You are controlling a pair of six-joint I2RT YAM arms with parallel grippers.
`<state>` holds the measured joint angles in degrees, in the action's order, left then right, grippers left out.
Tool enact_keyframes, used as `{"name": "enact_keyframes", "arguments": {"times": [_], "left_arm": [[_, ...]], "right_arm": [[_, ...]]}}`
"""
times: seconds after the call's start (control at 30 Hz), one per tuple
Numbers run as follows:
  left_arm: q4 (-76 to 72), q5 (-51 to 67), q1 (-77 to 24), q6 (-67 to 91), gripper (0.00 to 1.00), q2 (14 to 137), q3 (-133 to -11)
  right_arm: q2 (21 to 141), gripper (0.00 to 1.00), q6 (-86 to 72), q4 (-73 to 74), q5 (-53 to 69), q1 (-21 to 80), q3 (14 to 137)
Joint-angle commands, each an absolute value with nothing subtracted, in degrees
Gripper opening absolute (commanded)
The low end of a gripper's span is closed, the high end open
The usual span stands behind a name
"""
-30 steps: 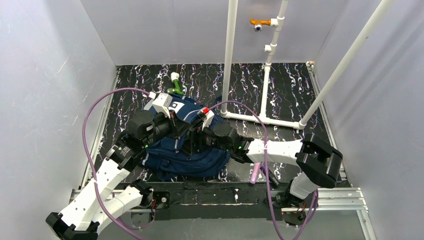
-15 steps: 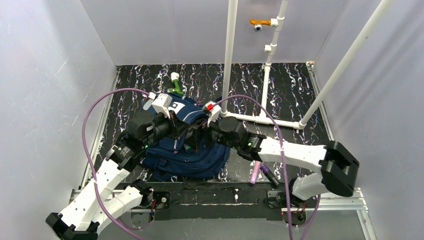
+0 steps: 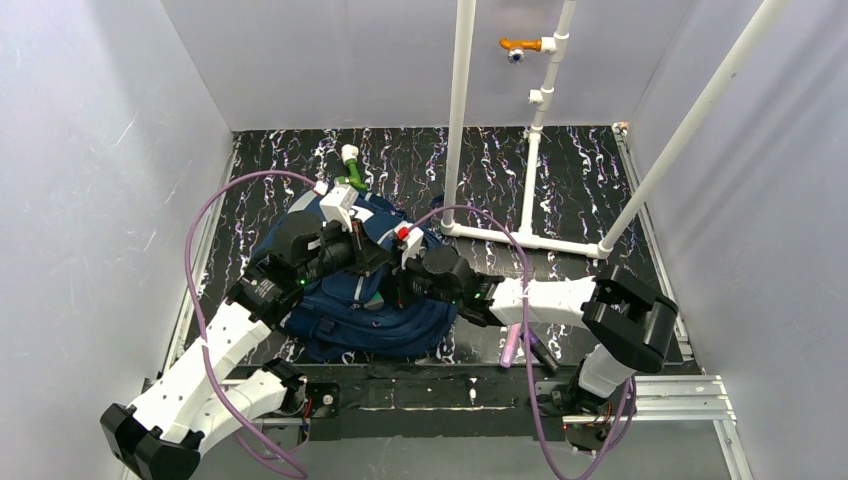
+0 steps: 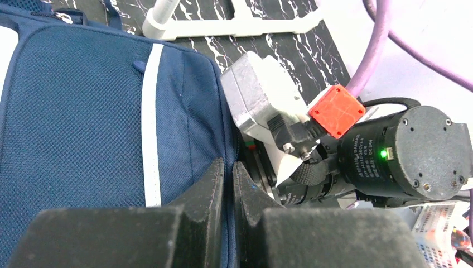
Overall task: Pack the student bag
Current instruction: Place the stationery in the student bag, then zip the student bag at the center of the board.
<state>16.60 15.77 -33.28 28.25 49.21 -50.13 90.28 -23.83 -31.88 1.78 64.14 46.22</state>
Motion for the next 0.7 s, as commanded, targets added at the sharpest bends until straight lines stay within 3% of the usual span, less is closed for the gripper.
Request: {"name": "enact_keyframes", "arguments": {"times": [0.0, 0.07, 0.23, 0.33, 0.43, 0.6, 0.67], "left_arm": [[11.49, 20.03, -33.92, 31.95, 0.00, 47.76, -51.74], [12.38, 19.81, -33.85, 32.39, 0.00, 48.02, -51.51], [14.49, 17.97, -33.84, 31.30, 0.00, 46.96, -51.58], [15.00, 17.32, -33.84, 30.95, 0.00, 46.26, -51.29], [15.12, 17.64, -33.84, 31.13, 0.00, 46.19, -51.09], [15.60, 17.38, -33.84, 32.34, 0.00, 46.48, -51.56], [17.14, 16.88, -33.84, 32.71, 0.00, 47.07, -52.20]], "right_arm": [[91.43, 0.19, -25.49, -42.95, 7.71, 64.69, 50.64], [90.99, 0.25, -26.61, -43.78, 5.77, 64.69, 49.58], [86.65, 0.51, -25.56, -32.23, 0.45, 64.69, 49.71], [82.07, 0.58, -22.96, -20.86, -3.63, 64.69, 51.22], [79.86, 0.58, -21.74, -18.44, -4.10, 64.60, 50.26], [79.19, 0.37, -22.31, -20.62, -0.49, 64.60, 48.54], [78.96, 0.37, -23.05, -20.72, 1.76, 64.69, 48.18]]}}
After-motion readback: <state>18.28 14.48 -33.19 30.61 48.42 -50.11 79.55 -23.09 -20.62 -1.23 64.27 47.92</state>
